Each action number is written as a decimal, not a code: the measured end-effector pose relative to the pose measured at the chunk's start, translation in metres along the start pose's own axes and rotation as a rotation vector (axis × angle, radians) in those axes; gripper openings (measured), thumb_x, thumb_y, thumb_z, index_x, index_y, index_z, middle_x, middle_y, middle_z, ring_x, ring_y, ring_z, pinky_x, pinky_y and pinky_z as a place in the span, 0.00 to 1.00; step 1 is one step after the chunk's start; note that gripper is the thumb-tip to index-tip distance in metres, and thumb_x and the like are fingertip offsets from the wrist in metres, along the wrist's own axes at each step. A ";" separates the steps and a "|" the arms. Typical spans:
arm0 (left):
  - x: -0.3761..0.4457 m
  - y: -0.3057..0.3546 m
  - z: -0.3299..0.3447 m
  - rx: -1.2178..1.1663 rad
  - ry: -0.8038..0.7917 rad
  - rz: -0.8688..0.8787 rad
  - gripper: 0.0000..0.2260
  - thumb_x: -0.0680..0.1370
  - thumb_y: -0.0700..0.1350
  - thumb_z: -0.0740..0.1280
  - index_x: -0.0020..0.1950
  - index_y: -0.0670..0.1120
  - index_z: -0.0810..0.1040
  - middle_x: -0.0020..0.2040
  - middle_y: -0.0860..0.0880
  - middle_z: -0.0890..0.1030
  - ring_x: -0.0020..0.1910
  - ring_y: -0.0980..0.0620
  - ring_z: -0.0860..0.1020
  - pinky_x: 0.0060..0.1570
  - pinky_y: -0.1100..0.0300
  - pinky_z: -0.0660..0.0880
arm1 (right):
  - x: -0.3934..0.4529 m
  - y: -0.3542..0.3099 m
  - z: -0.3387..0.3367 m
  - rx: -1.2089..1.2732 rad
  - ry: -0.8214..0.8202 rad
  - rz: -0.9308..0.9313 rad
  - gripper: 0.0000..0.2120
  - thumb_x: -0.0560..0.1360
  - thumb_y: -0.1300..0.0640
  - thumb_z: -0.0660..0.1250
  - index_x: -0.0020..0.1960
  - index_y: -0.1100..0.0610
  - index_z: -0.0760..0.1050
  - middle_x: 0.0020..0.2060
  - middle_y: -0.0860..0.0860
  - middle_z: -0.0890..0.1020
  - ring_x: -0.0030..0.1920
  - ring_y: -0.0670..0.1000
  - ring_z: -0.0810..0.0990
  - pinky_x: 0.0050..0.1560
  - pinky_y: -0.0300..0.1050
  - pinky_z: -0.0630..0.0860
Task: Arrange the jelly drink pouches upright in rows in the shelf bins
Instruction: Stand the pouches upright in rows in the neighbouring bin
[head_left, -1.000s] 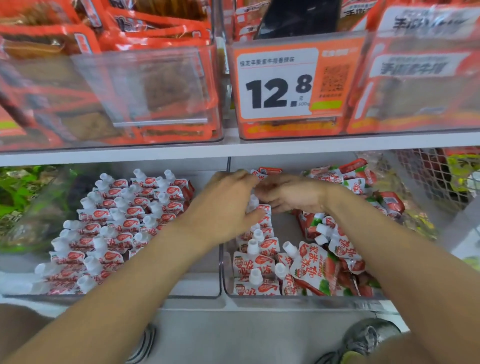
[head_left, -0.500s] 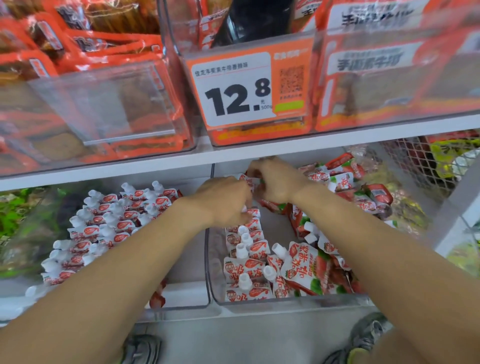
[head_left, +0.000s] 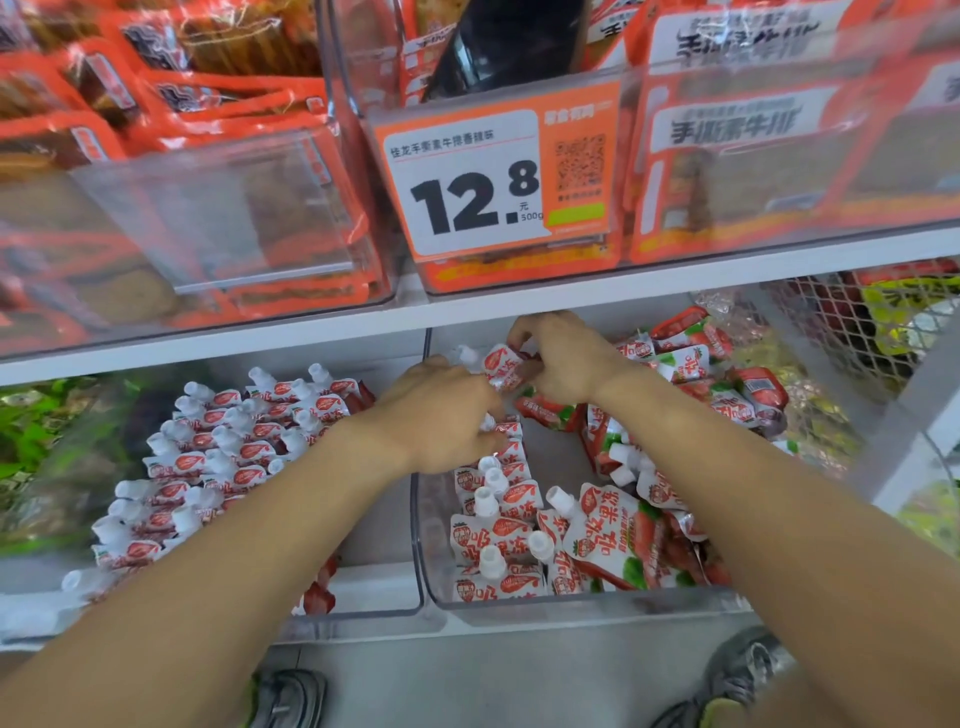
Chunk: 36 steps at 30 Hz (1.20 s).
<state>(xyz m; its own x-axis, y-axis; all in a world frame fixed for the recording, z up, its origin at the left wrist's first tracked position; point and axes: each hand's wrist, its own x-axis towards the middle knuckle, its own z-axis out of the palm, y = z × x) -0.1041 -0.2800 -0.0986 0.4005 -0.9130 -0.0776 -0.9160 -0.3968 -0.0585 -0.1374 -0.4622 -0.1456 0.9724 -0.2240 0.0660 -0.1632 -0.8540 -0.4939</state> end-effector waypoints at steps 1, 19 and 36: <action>-0.002 0.001 0.000 0.019 0.007 0.003 0.14 0.77 0.60 0.63 0.51 0.53 0.82 0.42 0.49 0.82 0.47 0.45 0.76 0.42 0.60 0.60 | 0.000 -0.001 -0.002 0.106 -0.004 0.022 0.08 0.74 0.60 0.71 0.52 0.53 0.77 0.52 0.52 0.80 0.54 0.53 0.80 0.53 0.42 0.75; 0.015 -0.008 -0.002 -0.084 -0.028 -0.101 0.17 0.75 0.61 0.66 0.58 0.54 0.80 0.50 0.52 0.82 0.55 0.45 0.72 0.57 0.56 0.67 | -0.005 0.007 -0.026 -0.282 -0.194 0.051 0.20 0.72 0.60 0.72 0.63 0.51 0.76 0.64 0.51 0.77 0.63 0.54 0.75 0.59 0.42 0.71; 0.012 -0.014 0.008 -0.147 -0.014 -0.103 0.20 0.67 0.64 0.70 0.54 0.56 0.81 0.44 0.56 0.80 0.52 0.48 0.70 0.59 0.52 0.68 | -0.011 0.010 -0.014 -0.016 -0.238 0.020 0.17 0.70 0.60 0.74 0.58 0.53 0.79 0.51 0.51 0.82 0.50 0.52 0.80 0.48 0.43 0.76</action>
<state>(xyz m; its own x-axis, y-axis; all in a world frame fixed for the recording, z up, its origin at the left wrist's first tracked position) -0.0862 -0.2846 -0.1064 0.4914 -0.8660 -0.0925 -0.8633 -0.4984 0.0794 -0.1521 -0.4750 -0.1393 0.9806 -0.1256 -0.1505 -0.1834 -0.8584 -0.4791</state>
